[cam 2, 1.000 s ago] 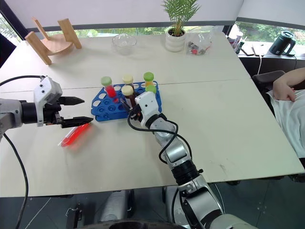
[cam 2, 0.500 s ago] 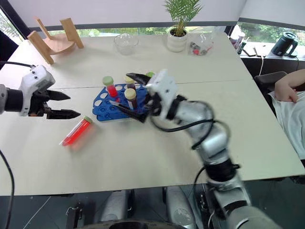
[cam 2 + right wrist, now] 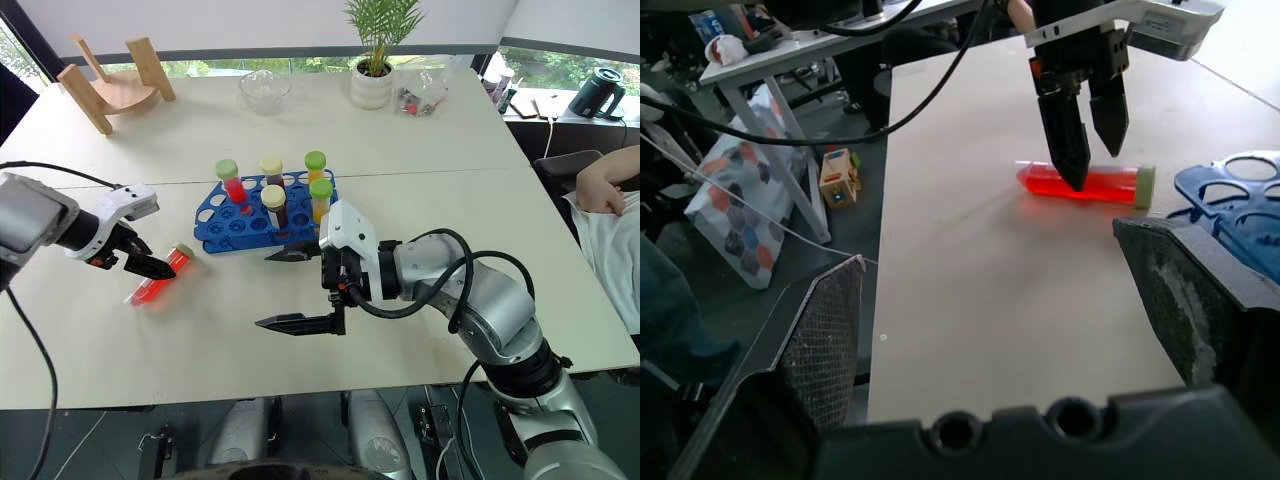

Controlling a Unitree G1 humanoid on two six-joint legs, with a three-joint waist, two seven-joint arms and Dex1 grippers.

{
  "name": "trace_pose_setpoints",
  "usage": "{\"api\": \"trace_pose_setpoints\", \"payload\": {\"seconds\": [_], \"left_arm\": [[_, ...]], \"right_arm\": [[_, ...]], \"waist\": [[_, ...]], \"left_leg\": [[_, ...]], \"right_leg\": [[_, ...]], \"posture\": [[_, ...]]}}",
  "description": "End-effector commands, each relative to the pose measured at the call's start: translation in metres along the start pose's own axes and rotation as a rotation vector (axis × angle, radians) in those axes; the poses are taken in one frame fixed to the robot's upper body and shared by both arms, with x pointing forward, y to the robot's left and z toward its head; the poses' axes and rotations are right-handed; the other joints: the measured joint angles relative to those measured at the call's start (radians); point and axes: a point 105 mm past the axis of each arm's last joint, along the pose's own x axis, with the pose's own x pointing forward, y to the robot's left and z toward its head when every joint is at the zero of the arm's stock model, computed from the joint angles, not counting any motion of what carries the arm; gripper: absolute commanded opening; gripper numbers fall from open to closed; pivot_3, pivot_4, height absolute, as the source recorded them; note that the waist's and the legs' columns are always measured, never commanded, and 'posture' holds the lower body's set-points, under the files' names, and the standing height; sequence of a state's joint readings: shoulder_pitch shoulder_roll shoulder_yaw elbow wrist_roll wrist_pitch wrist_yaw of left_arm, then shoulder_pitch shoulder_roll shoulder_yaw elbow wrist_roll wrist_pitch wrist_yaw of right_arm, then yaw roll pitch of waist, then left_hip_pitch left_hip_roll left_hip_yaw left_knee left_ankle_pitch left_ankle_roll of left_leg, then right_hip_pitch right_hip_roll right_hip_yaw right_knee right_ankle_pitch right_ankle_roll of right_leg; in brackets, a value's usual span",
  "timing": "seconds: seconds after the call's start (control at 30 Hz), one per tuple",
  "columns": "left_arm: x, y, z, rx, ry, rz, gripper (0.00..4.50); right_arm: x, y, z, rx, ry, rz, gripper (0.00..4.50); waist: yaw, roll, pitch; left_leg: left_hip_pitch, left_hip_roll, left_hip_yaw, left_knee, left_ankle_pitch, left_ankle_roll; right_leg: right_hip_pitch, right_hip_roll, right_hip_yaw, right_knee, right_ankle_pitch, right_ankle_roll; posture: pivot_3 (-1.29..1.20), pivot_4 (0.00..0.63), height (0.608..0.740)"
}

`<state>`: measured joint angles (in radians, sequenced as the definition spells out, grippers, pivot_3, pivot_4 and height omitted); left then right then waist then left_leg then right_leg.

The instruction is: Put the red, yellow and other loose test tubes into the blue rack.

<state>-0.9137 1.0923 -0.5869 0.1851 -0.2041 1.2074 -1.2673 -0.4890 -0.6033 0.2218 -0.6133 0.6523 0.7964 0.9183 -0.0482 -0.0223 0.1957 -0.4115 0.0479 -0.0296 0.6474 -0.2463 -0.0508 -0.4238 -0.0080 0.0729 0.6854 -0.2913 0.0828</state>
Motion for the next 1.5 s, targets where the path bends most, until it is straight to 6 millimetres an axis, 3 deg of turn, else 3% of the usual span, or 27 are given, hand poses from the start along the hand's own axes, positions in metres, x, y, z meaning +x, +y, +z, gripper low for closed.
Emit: {"api": "trace_pose_setpoints", "payload": {"seconds": [0.03, 0.13, 0.2, 0.23, 0.4, 0.43, 0.53, 0.63, 0.7, 0.77, 0.83, 0.93, 1.07, 1.3, 1.5], "left_arm": [[0.004, 0.004, 0.003, -0.038, 0.016, 0.009, 4.5], [0.013, 0.007, 0.009, -0.062, 0.011, 0.004, 4.5], [0.016, 0.007, 0.008, -0.04, 0.017, 0.0, 3.96], [0.019, 0.007, 0.009, -0.04, 0.017, -0.002, 3.64], [0.022, 0.005, 0.01, -0.041, -0.004, -0.018, 1.12], [0.021, 0.005, 0.01, -0.035, -0.008, -0.019, 0.82], [0.003, 0.013, 0.021, 0.02, -0.166, 0.009, 0.81], [-0.037, 0.028, 0.039, 0.146, -0.545, 0.093, 0.81], [-0.064, 0.023, 0.041, 0.136, -0.755, 0.062, 0.81], [-0.099, 0.004, 0.055, 0.101, -1.056, 0.011, 0.81], [-0.114, -0.018, 0.063, 0.064, -1.246, -0.085, 0.81], [-0.108, -0.04, 0.075, 0.074, -1.375, -0.09, 0.81], [-0.072, -0.059, 0.091, 0.09, -1.446, -0.052, 0.81], [-0.035, -0.062, 0.094, 0.117, -1.422, -0.023, 0.81], [-0.017, -0.06, 0.095, 0.139, -1.383, -0.007, 0.81]], "right_arm": [[-0.006, 0.008, 0.01, -0.048, -0.008, 0.014, 4.4], [-0.011, -0.008, 0.014, -0.082, -0.018, -0.066, 4.4], [-0.013, -0.016, 0.013, -0.09, -0.01, -0.095, 4.5], [-0.014, -0.018, 0.013, -0.093, -0.011, -0.107, 4.5], [-0.016, -0.024, 0.013, -0.09, -0.013, -0.128, 4.5], [-0.016, -0.025, 0.012, -0.088, -0.011, -0.129, 4.5], [-0.021, -0.027, 0.008, -0.075, 0.007, -0.141, 4.5], [-0.031, -0.029, 0.004, -0.05, 0.025, -0.163, 4.5], [-0.038, -0.03, 0.002, -0.031, 0.035, -0.181, 4.5], [-0.044, -0.034, 0.003, -0.004, 0.041, -0.209, 4.5], [-0.047, -0.04, 0.005, 0.022, 0.044, -0.231, 4.5], [-0.048, -0.047, 0.006, 0.041, 0.048, -0.243, 4.5], [-0.046, -0.053, 0.007, 0.064, 0.06, -0.219, 4.5], [-0.052, -0.054, 0.003, 0.072, 0.086, -0.218, 4.5], [-0.053, -0.056, -0.001, 0.071, 0.092, -0.244, 4.5]], "waist": [[0.003, 0.0, 0.0], [0.006, 0.0, 0.0], [0.006, 0.001, 0.0], [0.006, 0.001, 0.0], [0.007, 0.001, 0.0], [0.007, 0.001, -0.001], [0.007, 0.001, 0.0], [0.01, 0.001, 0.0], [0.013, -0.001, 0.0], [0.015, -0.001, 0.0], [0.027, -0.001, 0.0], [0.033, 0.0, 0.0], [0.033, -0.001, 0.0], [0.031, 0.0, -0.001], [0.032, 0.0, -0.001]], "left_leg": [[0.0, 0.0, 0.0, 0.0, 0.0, 0.0], [0.0, 0.0, 0.0, 0.0, 0.0, 0.0], [0.001, 0.0, 0.0, 0.001, 0.0, 0.0], [0.001, 0.0, 0.0, 0.001, 0.0, 0.0], [0.001, -0.001, 0.0, 0.001, 0.0, 0.0], [0.001, -0.001, 0.0, 0.001, 0.0, 0.0], [0.001, 0.0, -0.001, 0.001, 0.0, 0.0], [0.001, 0.0, -0.001, 0.001, 0.0, 0.0], [0.001, 0.0, -0.002, 0.001, 0.0, -0.001], [0.0, 0.0, -0.001, 0.002, 0.0, -0.001], [0.0, 0.0, -0.001, 0.002, 0.0, -0.001], [0.002, -0.001, -0.001, 0.003, 0.0, -0.001], [0.006, -0.001, -0.001, 0.004, 0.0, -0.001], [0.006, -0.001, -0.002, 0.002, 0.0, -0.001], [0.005, -0.001, -0.002, 0.002, 0.0, -0.001]], "right_leg": [[0.0, 0.0, 0.0, 0.0, 0.0, 0.0], [0.0, 0.0, 0.0, 0.001, 0.0, 0.0], [0.001, 0.0, 0.0, 0.001, 0.0, 0.0], [0.002, -0.001, 0.0, 0.001, 0.0, 0.0], [0.002, -0.001, 0.0, 0.001, 0.0, 0.0], [0.002, -0.001, 0.0, 0.001, 0.0, 0.0], [0.002, -0.001, 0.0, 0.001, 0.0, 0.0], [0.002, -0.001, -0.001, 0.001, 0.0, 0.0], [0.002, -0.002, -0.002, 0.001, 0.0, 0.0], [0.001, -0.002, -0.002, 0.001, 0.0, 0.0], [0.002, -0.004, -0.003, 0.0, 0.0, 0.0], [0.006, -0.004, -0.002, -0.001, 0.002, 0.003], [0.011, -0.003, -0.002, -0.002, 0.002, 0.003], [0.01, -0.002, -0.002, -0.003, 0.002, 0.002], [0.01, -0.002, -0.002, -0.003, 0.002, 0.002]], "posture": [[0.0, 0.15, 0.74], [0.0, 0.15, 0.74], [0.0, 0.15, 0.74], [0.0, 0.15, 0.74], [0.0, 0.15, 0.74], [0.0, 0.15, 0.74], [0.0, 0.15, 0.74], [0.0, 0.15, 0.74], [0.0, 0.15, 0.74], [0.0, 0.15, 0.74], [0.0, 0.15, 0.74], [0.0, 0.15, 0.74], [0.0, 0.15, 0.74], [0.0, 0.15, 0.74], [0.0, 0.15, 0.74]]}}
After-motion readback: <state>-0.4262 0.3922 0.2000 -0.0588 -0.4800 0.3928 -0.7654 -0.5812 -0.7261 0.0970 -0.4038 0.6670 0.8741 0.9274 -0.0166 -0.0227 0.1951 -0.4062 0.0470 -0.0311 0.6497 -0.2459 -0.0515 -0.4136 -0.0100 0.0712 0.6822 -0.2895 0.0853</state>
